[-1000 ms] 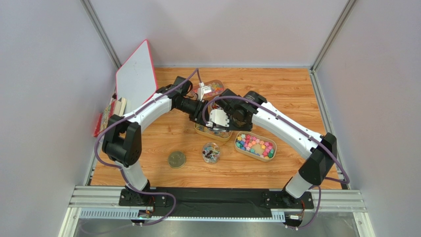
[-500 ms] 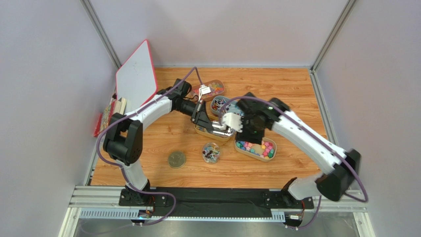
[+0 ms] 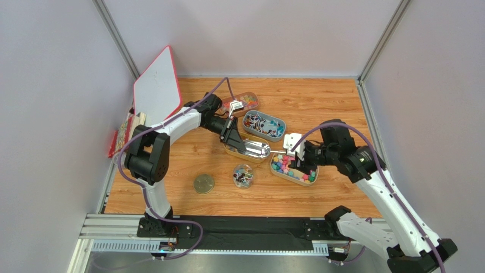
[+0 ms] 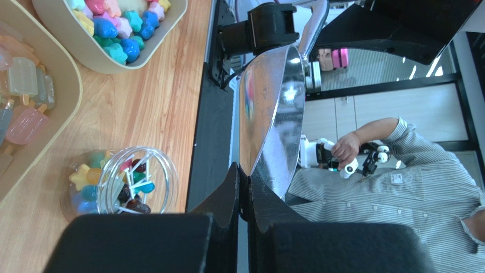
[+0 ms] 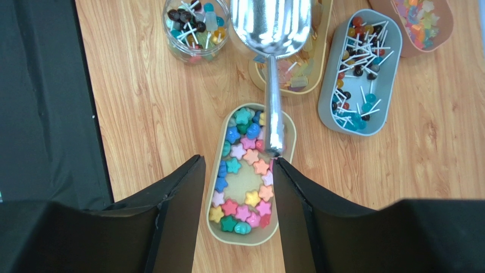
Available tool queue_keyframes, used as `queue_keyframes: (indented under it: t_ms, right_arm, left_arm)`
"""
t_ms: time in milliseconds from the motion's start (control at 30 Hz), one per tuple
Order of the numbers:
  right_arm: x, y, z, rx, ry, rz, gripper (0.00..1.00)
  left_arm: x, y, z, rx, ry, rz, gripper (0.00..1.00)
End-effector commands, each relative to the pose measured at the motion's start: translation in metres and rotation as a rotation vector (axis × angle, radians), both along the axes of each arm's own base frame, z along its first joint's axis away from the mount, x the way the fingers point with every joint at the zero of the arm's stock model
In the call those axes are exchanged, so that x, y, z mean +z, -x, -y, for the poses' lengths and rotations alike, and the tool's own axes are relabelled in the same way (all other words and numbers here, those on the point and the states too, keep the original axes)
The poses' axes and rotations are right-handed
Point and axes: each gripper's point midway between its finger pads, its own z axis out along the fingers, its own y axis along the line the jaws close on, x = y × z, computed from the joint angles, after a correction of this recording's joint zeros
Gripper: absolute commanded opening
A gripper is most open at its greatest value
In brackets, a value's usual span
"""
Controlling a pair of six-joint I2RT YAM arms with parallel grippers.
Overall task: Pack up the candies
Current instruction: Adjust the spatula.
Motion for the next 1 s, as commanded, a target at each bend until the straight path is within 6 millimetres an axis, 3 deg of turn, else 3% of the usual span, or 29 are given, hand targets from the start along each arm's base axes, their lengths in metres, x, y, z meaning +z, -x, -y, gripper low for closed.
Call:
queue_keyframes:
  t_ms: [0,333,433,467,567,967]
  right_arm:
    - [0.015,-0.017,-0.020,0.040,-0.079,0.056,0.50]
    - [0.025,-0.034,-0.034,0.052,-0.102,0.045,0.48]
    - [0.027,-0.038,-0.037,0.052,-0.107,0.039,0.38]
    - [0.025,-0.040,-0.038,0.052,-0.103,0.027,0.28]
    - [0.025,-0.041,-0.040,0.059,-0.098,0.016,0.15]
    - [0.009,-0.040,-0.038,0.070,-0.026,-0.079,0.13]
  left_arm:
    - [0.018,0.001,0.000,-0.025,0.082,0.044,0.00]
    - [0.018,-0.002,0.001,-0.024,0.079,0.044,0.00]
    - [0.017,-0.003,0.001,-0.024,0.079,0.042,0.00]
    - [0.017,-0.003,0.001,-0.025,0.080,0.043,0.00]
    - [0.016,-0.004,0.001,-0.024,0.080,0.041,0.00]
    - [0.015,-0.010,-0.001,-0.013,0.083,0.037,0.00]
